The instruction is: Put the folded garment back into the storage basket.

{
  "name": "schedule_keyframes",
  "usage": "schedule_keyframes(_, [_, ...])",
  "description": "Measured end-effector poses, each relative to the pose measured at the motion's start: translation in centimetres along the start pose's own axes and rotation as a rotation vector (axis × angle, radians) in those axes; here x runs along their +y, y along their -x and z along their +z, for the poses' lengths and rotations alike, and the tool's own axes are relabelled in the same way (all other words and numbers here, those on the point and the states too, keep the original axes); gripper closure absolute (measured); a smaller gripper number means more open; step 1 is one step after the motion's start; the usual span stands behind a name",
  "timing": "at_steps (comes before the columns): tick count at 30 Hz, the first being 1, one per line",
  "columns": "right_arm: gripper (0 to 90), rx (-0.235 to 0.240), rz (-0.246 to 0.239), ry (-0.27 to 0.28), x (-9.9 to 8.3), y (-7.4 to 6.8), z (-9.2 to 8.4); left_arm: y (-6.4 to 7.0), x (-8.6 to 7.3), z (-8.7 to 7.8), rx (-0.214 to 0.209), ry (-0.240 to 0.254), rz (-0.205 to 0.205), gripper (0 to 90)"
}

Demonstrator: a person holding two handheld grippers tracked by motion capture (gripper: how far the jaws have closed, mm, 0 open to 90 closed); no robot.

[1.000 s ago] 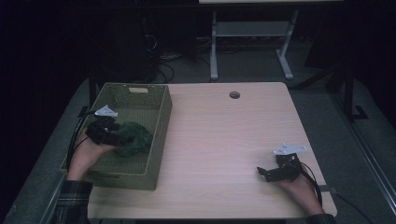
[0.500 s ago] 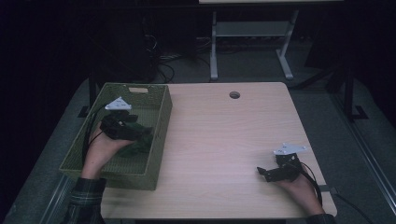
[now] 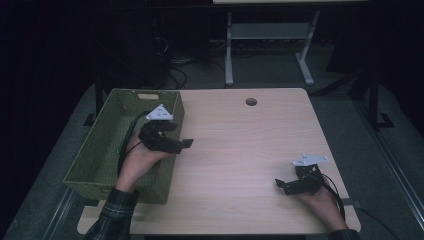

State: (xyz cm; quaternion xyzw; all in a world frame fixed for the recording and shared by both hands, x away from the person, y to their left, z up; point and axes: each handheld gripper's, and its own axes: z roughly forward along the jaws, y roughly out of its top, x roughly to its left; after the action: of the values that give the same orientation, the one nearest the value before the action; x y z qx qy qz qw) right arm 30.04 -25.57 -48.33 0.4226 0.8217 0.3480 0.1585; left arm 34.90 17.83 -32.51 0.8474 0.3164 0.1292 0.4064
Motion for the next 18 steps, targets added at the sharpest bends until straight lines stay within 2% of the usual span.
schedule_keyframes(8, [1.8, 0.0, -0.001, -0.001, 0.0, 0.0, 0.0, 2.4, 0.7, 2.3, -0.031, 0.006, 0.033, 17.3])
schedule_keyframes(16, [1.8, 0.0, 0.001, 0.0, 0.0, 0.0, 0.0, 5.0, 0.2, 5.6, -0.061, -0.008, 0.065, 17.3])
schedule_keyframes(18, [1.8, 0.0, -0.001, -0.001, 0.0, 0.0, 0.0, 5.5, 0.0, 6.3, -0.066, -0.005, 0.055, 17.3])
